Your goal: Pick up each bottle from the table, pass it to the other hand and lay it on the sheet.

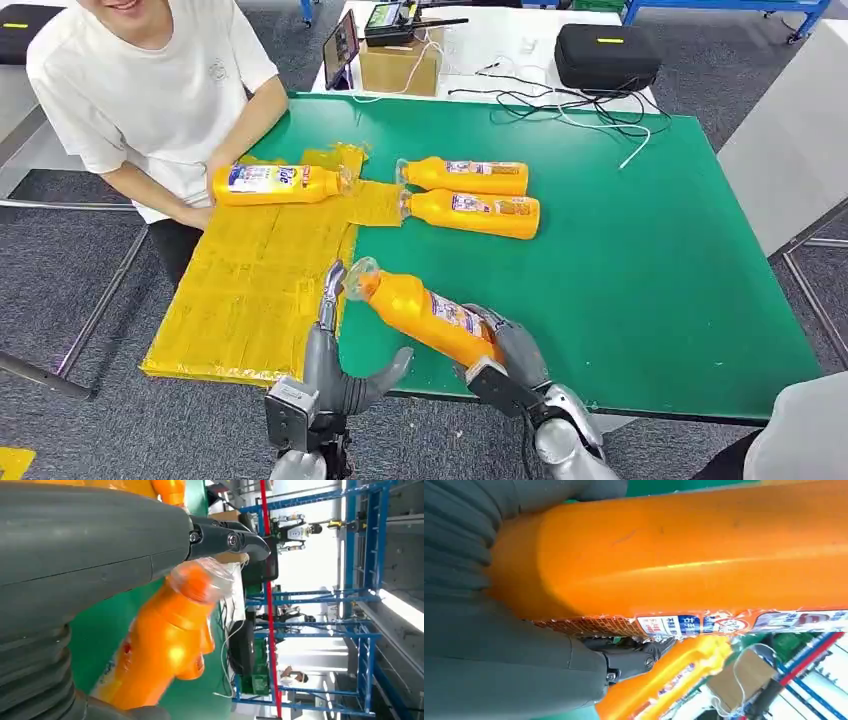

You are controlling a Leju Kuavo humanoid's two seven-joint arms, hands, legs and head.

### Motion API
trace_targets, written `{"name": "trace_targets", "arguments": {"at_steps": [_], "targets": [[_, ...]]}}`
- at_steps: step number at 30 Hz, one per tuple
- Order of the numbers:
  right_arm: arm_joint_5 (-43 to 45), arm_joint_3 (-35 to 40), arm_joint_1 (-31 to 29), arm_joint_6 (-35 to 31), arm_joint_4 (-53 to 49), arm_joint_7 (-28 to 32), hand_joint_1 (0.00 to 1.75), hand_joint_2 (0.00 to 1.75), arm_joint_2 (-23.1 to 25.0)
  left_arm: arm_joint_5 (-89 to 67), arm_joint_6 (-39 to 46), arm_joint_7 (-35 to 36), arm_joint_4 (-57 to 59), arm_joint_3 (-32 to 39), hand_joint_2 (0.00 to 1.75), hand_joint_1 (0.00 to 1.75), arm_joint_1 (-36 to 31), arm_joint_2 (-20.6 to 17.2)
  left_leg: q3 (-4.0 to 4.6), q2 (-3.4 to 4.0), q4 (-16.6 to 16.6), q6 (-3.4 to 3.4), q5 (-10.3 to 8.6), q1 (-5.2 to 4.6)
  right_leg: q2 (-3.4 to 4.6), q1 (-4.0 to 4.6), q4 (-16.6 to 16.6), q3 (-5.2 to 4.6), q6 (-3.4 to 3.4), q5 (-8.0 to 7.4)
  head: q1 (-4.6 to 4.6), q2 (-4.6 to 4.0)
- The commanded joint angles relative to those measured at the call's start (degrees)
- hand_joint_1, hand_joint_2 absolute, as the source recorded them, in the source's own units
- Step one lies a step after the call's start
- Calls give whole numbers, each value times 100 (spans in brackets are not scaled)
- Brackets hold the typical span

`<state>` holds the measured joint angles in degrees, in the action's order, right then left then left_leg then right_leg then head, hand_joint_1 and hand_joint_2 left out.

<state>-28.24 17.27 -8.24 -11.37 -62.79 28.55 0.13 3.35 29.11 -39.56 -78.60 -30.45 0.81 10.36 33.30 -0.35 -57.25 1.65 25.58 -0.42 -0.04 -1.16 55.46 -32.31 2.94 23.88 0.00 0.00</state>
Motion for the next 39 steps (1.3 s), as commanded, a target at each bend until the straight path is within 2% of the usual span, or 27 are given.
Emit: {"name": "trace_targets", "arguments": {"at_steps": [1, 2, 4, 5, 8, 11, 12, 13, 16, 20, 22, 26, 32, 34, 39], "targets": [[201, -98, 112, -524, -731, 364, 175, 175, 232, 921, -959, 466, -116, -275, 175, 0, 58, -346, -4, 16, -4, -10, 9, 7, 13, 7, 0, 2, -12, 3, 2, 2], [219, -45, 122, -759, -955, 401, 175, 175, 282, 1181, -1217, 570, -257, -292, 175, 0, 146, -406, -1, 29, -6, -12, 13, 6, 24, 6, 3, -3, -15, 3, -2, 0], [613, -83, 181, -1492, -1476, 962, 175, 175, 495, 1724, -1700, 723, -525, -329, 175, 0, 250, -475, 9, 25, -5, -10, 8, -3, 20, -1, 7, -14, -12, 2, 0, 0], [931, -2, 215, -1365, -1754, 1041, 175, 175, 516, 1843, -1798, 735, -610, -345, 175, 0, 264, -484, 6, 26, -7, -16, 12, 2, 21, 3, 9, -11, -18, 6, 0, 0], [893, 416, 182, -1258, -2104, 794, 175, 175, 395, 2110, -2054, 741, -748, -326, 175, 0, 257, -490, 26, 13, -10, -11, 10, -5, 25, -3, 16, -27, -12, 3, 0, 0], [911, 675, -27, -1052, -1551, 708, 175, 175, 370, 2305, -2385, 751, -715, -294, 175, 0, 174, -477, 16, 34, -7, -17, 17, 4, 44, 7, 12, -17, -19, 2, 9, 0], [965, 762, -69, -937, -1372, 772, 175, 175, 397, 2369, -2500, 749, -691, -268, 175, 0, 152, -450, 11, 22, 1, -10, 10, -1, 30, 1, 4, -14, -12, 0, -4, 2], [983, 838, -81, -917, -1200, 874, 175, 175, 447, 2429, -2589, 786, -669, -249, 175, 0, 133, -425, 0, 44, -1, -19, 15, 13, 43, 16, -3, -12, -22, -3, -2, 2], [984, 848, -72, -928, -1184, 891, 175, 175, 462, 2429, -2590, 786, -668, -247, 175, 0, 130, -420, 9, 6, 1, -16, 5, 8, 14, 8, -1, -17, -16, 5, 2, 0], [947, 1206, -122, -765, -810, 917, 175, 175, 543, 2495, -2785, 709, -690, -210, 175, 0, 125, -378, 20, 11, 4, -9, 3, 6, 10, 5, -1, -22, -11, 0, -4, 0], [1120, 1282, -76, -729, -566, 871, 175, 175, 678, 2594, -2727, 654, -729, -120, 175, 0, 165, -308, 14, 8, 4, -12, 6, 10, 13, 9, -4, -16, -15, 1, 0, 0], [1082, 1531, -84, -604, -118, 675, 175, 175, 579, 2684, -2694, 640, -844, -152, 175, 0, 222, -347, 9, 14, 7, -16, 7, 12, 13, 13, -8, -9, -18, 2, -2, 2], [1089, 1524, -82, -589, -58, 683, 175, 175, 548, 2642, -2680, 611, -845, -164, 175, 0, 231, -354, 15, 6, 3, -13, 6, 11, 9, 11, -4, -15, -16, 2, 0, 0], [977, 1635, -158, -357, 224, 452, 175, 175, 583, 2437, -2580, 446, -860, -176, 175, 0, 214, -358, 13, 5, 3, -16, 6, 12, 7, 12, -6, -13, -19, 2, 0, 2], [669, 2311, -287, 100, 796, 612, 175, 175, 630, 2055, -2307, 212, -787, -227, 175, 0, 67, -341, 19, 10, 6, -12, 3, 8, 11, 8, -6, -20, -14, -1, -2, 0]]}}
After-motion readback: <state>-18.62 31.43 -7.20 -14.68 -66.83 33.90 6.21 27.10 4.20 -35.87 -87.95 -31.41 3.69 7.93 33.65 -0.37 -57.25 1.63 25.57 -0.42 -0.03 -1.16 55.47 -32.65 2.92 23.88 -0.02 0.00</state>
